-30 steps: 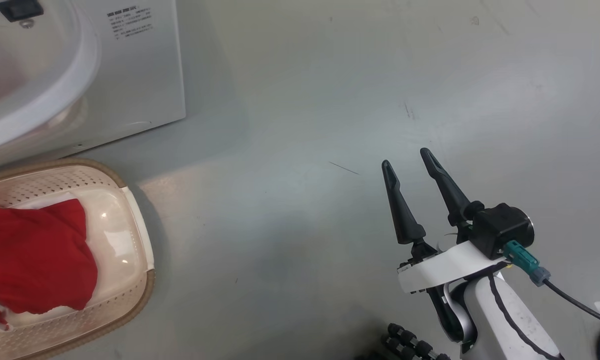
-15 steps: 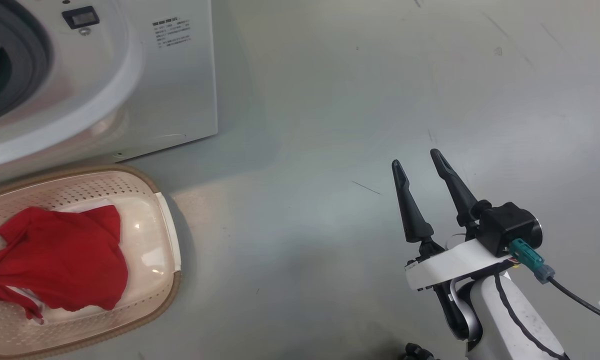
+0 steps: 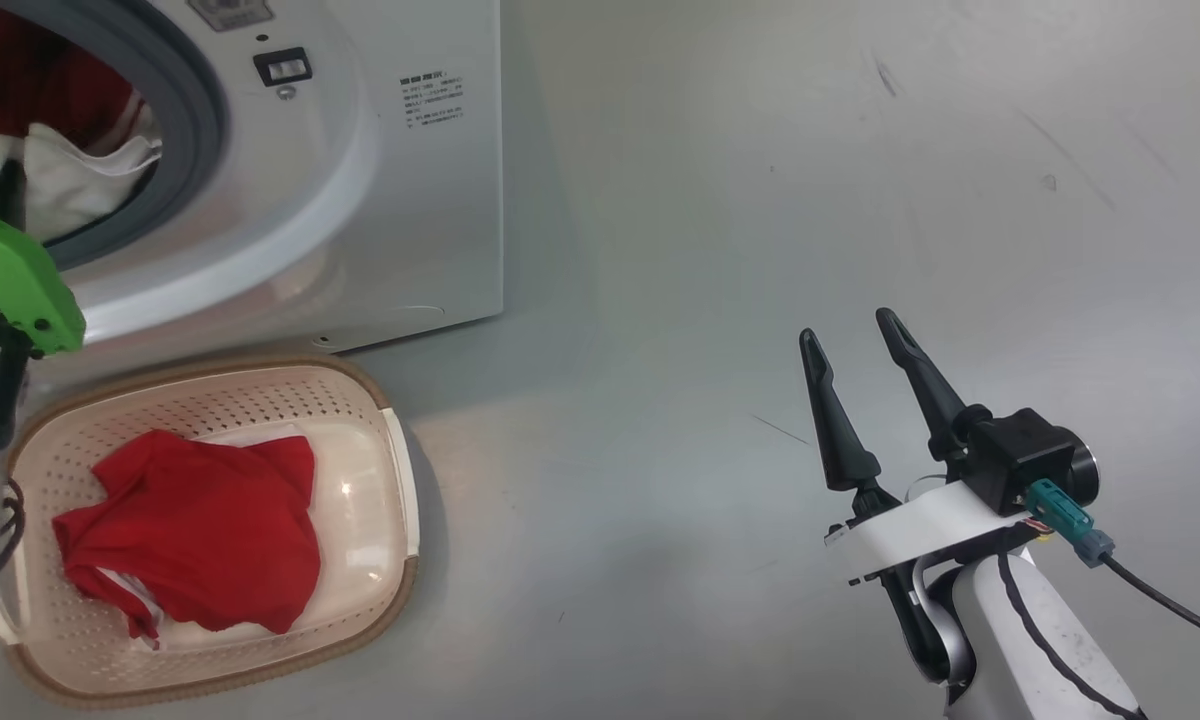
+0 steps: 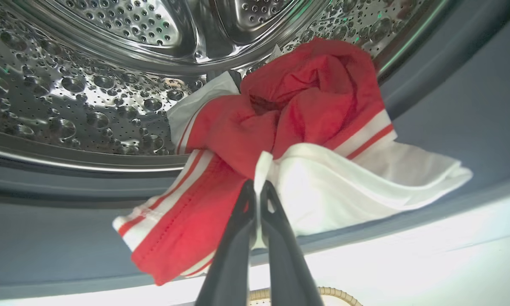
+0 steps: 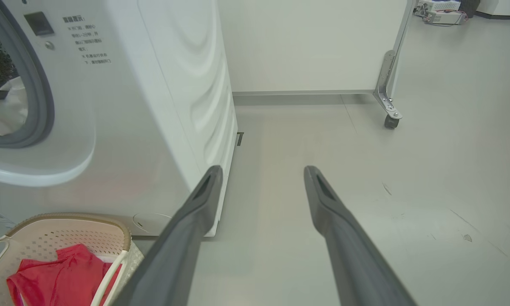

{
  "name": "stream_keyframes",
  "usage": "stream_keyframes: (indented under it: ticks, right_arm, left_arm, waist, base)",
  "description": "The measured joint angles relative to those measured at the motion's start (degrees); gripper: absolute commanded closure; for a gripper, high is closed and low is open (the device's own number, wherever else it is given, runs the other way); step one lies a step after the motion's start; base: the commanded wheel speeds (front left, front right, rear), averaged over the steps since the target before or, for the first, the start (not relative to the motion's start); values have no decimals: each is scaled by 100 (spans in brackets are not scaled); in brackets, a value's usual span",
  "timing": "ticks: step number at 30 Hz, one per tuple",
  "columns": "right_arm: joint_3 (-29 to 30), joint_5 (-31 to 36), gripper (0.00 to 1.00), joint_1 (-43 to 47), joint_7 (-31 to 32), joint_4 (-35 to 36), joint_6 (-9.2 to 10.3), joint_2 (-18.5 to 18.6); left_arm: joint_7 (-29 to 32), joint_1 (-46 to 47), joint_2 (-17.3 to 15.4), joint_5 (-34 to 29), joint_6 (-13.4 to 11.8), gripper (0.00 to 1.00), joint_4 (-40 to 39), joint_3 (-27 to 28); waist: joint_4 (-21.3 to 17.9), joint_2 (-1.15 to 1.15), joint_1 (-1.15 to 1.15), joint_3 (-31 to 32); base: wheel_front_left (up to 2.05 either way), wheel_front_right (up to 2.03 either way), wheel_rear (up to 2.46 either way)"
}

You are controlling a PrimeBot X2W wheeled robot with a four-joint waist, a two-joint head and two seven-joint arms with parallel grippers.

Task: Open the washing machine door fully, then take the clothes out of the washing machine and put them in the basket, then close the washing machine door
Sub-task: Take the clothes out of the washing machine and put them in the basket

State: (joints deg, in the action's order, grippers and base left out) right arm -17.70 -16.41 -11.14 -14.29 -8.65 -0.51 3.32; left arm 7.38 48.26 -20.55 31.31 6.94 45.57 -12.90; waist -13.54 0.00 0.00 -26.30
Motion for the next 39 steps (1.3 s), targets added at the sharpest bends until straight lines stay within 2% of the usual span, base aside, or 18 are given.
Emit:
stream_keyframes:
  ticks: [17,26,39]
  right_arm:
    - [109,2,0,347,0,-237,-78,110]
    - [116,2,0,610,0,-332,-120,130]
    - [220,-25,0,845,0,-320,-118,180]
  left_arm:
    - [-1347,-1252,326,498,0,100,-461,-475]
    - [-1986,-1861,276,478,0,100,-817,-740]
    - [-2114,-2463,263,428,0,100,-1294,-793]
  waist:
    - [400,0,0,890]
    - [575,0,0,1349]
    - [812,0,0,1715]
  base:
    - [0,0,0]
    - [0,0,0]
    - [0,0,0]
